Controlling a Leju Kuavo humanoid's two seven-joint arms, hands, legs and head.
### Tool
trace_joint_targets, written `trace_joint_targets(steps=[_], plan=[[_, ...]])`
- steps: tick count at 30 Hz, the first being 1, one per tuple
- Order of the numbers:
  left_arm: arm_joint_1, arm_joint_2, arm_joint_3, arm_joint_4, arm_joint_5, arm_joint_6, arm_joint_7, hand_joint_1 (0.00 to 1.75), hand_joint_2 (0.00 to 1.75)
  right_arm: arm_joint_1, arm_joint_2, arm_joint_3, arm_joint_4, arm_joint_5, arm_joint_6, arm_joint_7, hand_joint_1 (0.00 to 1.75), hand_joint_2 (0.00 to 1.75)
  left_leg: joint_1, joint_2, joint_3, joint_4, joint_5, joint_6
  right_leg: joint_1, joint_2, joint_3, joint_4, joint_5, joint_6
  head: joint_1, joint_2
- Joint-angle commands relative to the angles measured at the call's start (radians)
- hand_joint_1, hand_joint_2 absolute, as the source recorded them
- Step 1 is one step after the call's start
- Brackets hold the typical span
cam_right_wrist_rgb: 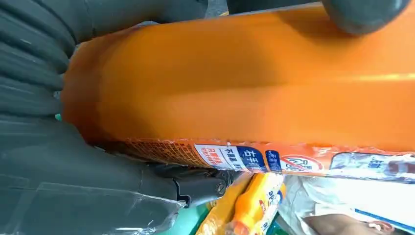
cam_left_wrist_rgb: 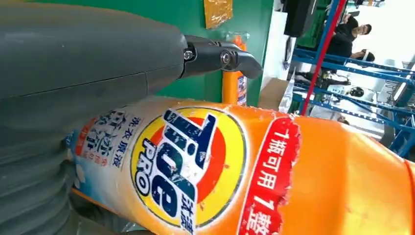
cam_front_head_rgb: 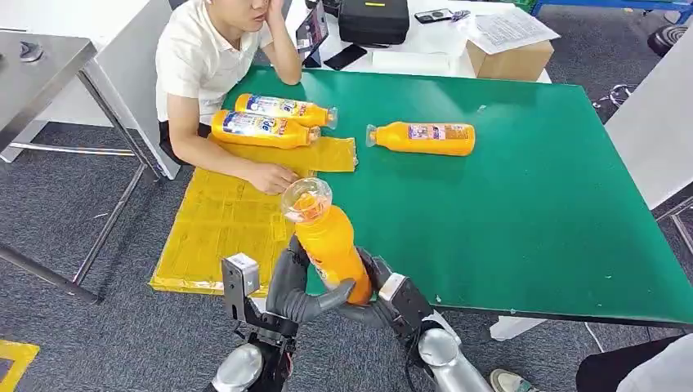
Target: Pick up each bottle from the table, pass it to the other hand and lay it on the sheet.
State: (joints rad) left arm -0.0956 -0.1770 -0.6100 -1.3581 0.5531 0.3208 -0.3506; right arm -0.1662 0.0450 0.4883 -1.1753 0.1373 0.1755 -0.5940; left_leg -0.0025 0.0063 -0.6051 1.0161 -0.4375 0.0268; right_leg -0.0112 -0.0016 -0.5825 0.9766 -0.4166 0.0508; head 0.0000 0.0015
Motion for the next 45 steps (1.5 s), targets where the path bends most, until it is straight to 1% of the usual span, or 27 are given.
trace_joint_targets(steps=[1, 3, 4, 6, 10, 12, 13, 14, 15, 16, 17, 19, 20, 22, 23, 24, 26, 27, 30, 31, 42, 43, 45], plan=[[-0.027, 0.010, 0.005, 0.011, -0.002, 0.004, 0.001, 0.00, 1.75, -0.020, -0.011, 0.037, 0.048, 0.004, 0.004, -0.003, 1.75, 1.75, 0.000, 0.000, 0.003, -0.001, 0.000, -0.001, 0.000, 0.000, 0.002, 0.000, -0.001, -0.001, 0.000, 0.000], [-0.034, 0.019, 0.001, 0.015, -0.003, 0.003, 0.001, 0.00, 1.75, -0.026, -0.014, 0.044, 0.051, 0.008, 0.012, -0.005, 1.75, 1.75, 0.000, 0.000, 0.002, -0.001, 0.000, -0.001, 0.000, 0.000, 0.002, 0.000, 0.000, -0.001, 0.000, 0.000], [-0.043, 0.024, -0.002, 0.002, -0.011, -0.003, -0.013, 0.00, 1.75, -0.029, -0.023, 0.065, 0.066, 0.017, 0.036, -0.001, 1.75, 1.75, 0.000, 0.000, 0.001, -0.001, 0.000, -0.001, 0.000, 0.000, 0.001, -0.001, 0.000, -0.001, 0.000, 0.000], [-0.034, 0.034, -0.011, -0.043, 0.011, -0.047, -0.005, 0.00, 1.75, -0.031, -0.025, 0.078, 0.095, 0.019, 0.054, -0.008, 1.75, 1.75, 0.001, 0.000, 0.003, -0.001, -0.001, -0.002, 0.000, 0.000, 0.003, 0.000, -0.001, -0.002, 0.000, 0.000], [0.008, 0.076, -0.050, -0.131, 0.054, -0.130, 0.056, 0.00, 1.75, -0.035, -0.023, 0.058, 0.133, 0.018, 0.030, -0.015, 1.75, 1.75, 0.000, 0.000, 0.002, -0.001, 0.000, -0.001, 0.000, 0.000, 0.002, -0.001, 0.000, -0.001, 0.000, 0.000], [0.017, 0.085, -0.060, -0.131, 0.048, -0.138, 0.057, 0.00, 1.75, -0.038, -0.029, 0.051, 0.132, 0.029, 0.016, -0.013, 1.75, 1.75, 0.000, 0.001, 0.004, -0.002, -0.001, -0.002, 0.000, 0.001, 0.004, -0.001, -0.001, -0.002, 0.000, 0.000], [0.012, 0.085, -0.064, -0.116, 0.044, -0.139, 0.059, 0.00, 1.75, -0.042, -0.031, 0.049, 0.133, 0.037, 0.008, -0.007, 1.75, 1.75, 0.000, 0.000, 0.002, -0.001, 0.000, -0.001, 0.000, 0.001, 0.002, -0.001, 0.000, -0.001, 0.000, 0.000], [0.002, 0.081, -0.067, -0.088, 0.042, -0.136, 0.066, 0.00, 1.75, -0.050, -0.034, 0.057, 0.135, 0.051, 0.006, -0.005, 1.75, 1.75, 0.000, 0.000, 0.004, -0.001, -0.001, -0.002, 0.000, 0.001, 0.004, -0.001, -0.001, -0.002, 0.000, 0.000], [-0.005, 0.078, -0.067, -0.072, 0.044, -0.134, 0.075, 0.00, 1.75, -0.054, -0.032, 0.060, 0.138, 0.056, 0.005, -0.004, 1.75, 1.75, 0.000, 0.000, 0.003, -0.001, -0.001, -0.001, 0.000, 0.001, 0.003, -0.001, -0.001, -0.001, 0.000, 0.000], [-0.033, 0.069, -0.076, -0.014, 0.043, -0.135, 0.102, 1.55, 1.75, -0.078, -0.034, 0.102, 0.149, 0.110, -0.005, -0.007, 1.75, 1.75, 0.000, 0.000, 0.002, -0.001, 0.000, -0.001, 0.000, 0.001, 0.002, -0.001, 0.000, -0.001, 0.000, 0.000], [-0.056, 0.053, -0.073, 0.037, 0.043, -0.142, 0.094, 1.75, 1.75, -0.099, -0.024, 0.120, 0.167, 0.131, -0.017, -0.001, 1.75, 1.75, 0.000, 0.001, 0.003, -0.001, -0.001, -0.001, 0.000, 0.001, 0.002, -0.001, 0.000, -0.001, 0.000, 0.000], [-0.074, 0.037, -0.067, 0.078, 0.048, -0.163, 0.081, 1.75, 1.75, -0.120, -0.017, 0.139, 0.184, 0.151, -0.035, 0.001, 1.75, 1.75, 0.000, 0.000, 0.004, -0.002, 0.000, -0.002, 0.000, 0.001, 0.003, 0.000, 0.000, -0.002, 0.000, 0.000], [-0.077, 0.031, -0.060, 0.082, 0.055, -0.176, 0.077, 1.75, 1.75, -0.126, -0.014, 0.148, 0.190, 0.157, -0.043, 0.004, 1.75, 1.75, 0.001, 0.000, 0.002, -0.001, 0.000, -0.001, 0.000, 0.001, 0.002, -0.001, 0.000, -0.001, 0.000, 0.000], [-0.077, 0.032, -0.054, 0.070, 0.062, -0.188, 0.076, 1.75, 1.75, -0.127, -0.017, 0.155, 0.192, 0.167, -0.054, 0.007, 1.75, 1.75, 0.000, 0.001, 0.003, -0.001, 0.000, -0.002, 0.000, 0.001, 0.003, -0.001, 0.000, -0.002, 0.000, 0.000], [-0.062, 0.029, -0.041, 0.045, 0.070, -0.196, 0.075, 1.75, 1.75, -0.123, -0.021, 0.159, 0.187, 0.176, -0.067, 0.008, 1.69, 1.75, 0.000, 0.001, 0.002, -0.001, 0.000, -0.001, 0.000, 0.001, 0.002, -0.001, 0.000, -0.001, 0.000, 0.000], [-0.047, 0.021, -0.031, 0.024, 0.080, -0.210, 0.071, 1.75, 1.75, -0.121, -0.024, 0.163, 0.190, 0.182, -0.077, 0.007, 1.59, 1.75, 0.000, 0.000, 0.003, -0.001, 0.000, -0.002, 0.000, 0.000, 0.003, -0.001, 0.000, -0.002, 0.000, 0.000], [-0.036, 0.016, -0.029, -0.001, 0.083, -0.213, 0.071, 1.75, 1.75, -0.119, -0.022, 0.164, 0.193, 0.180, -0.079, 0.005, 1.59, 1.75, 0.000, 0.000, 0.001, -0.001, 0.001, -0.001, 0.000, 0.001, 0.001, 0.000, 0.000, -0.001, 0.000, 0.000], [-0.036, 0.016, -0.029, -0.001, 0.083, -0.213, 0.071, 1.75, 1.75, -0.119, -0.022, 0.164, 0.193, 0.180, -0.079, 0.005, 1.59, 1.75, 0.001, 0.000, 0.003, -0.001, 0.000, -0.001, 0.001, 0.001, 0.003, 0.000, -0.001, -0.002, 0.000, 0.000], [-0.036, 0.016, -0.029, -0.001, 0.083, -0.213, 0.071, 1.75, 1.75, -0.119, -0.022, 0.164, 0.193, 0.180, -0.079, 0.005, 1.59, 1.75, 0.001, 0.000, 0.001, 0.000, 0.000, -0.001, 0.000, 0.000, 0.002, 0.000, 0.000, -0.001, 0.000, 0.000], [-0.036, 0.016, -0.029, -0.001, 0.083, -0.213, 0.071, 1.75, 1.75, -0.119, -0.022, 0.164, 0.193, 0.180, -0.079, 0.005, 1.59, 1.75, 0.000, 0.000, 0.003, 0.000, 0.000, -0.001, 0.000, 0.000, 0.003, 0.000, -0.001, -0.001, 0.000, 0.000], [-0.036, 0.016, -0.029, -0.001, 0.083, -0.213, 0.071, 1.75, 1.75, -0.119, -0.022, 0.164, 0.193, 0.180, -0.079, 0.005, 1.59, 1.75, 0.000, 0.000, 0.000, 0.000, 0.001, -0.001, 0.000, 0.000, 0.000, 0.000, 0.000, -0.001, 0.000, 0.000], [-0.036, 0.016, -0.029, -0.001, 0.083, -0.213, 0.071, 1.75, 1.75, -0.119, -0.022, 0.164, 0.193, 0.180, -0.079, 0.005, 1.59, 1.75, 0.000, 0.000, 0.001, 0.000, 0.000, -0.001, 0.000, 0.000, 0.002, 0.000, -0.001, -0.001, 0.000, 0.000], [-0.047, 0.032, -0.030, -0.007, 0.083, -0.229, 0.068, 1.75, 1.75, -0.114, -0.017, 0.156, 0.190, 0.166, -0.081, -0.002, 1.47, 1.75, 0.000, 0.000, 0.000, 0.000, 0.001, -0.001, 0.000, 0.000, 0.000, 0.000, 0.000, -0.001, 0.000, 0.000]])
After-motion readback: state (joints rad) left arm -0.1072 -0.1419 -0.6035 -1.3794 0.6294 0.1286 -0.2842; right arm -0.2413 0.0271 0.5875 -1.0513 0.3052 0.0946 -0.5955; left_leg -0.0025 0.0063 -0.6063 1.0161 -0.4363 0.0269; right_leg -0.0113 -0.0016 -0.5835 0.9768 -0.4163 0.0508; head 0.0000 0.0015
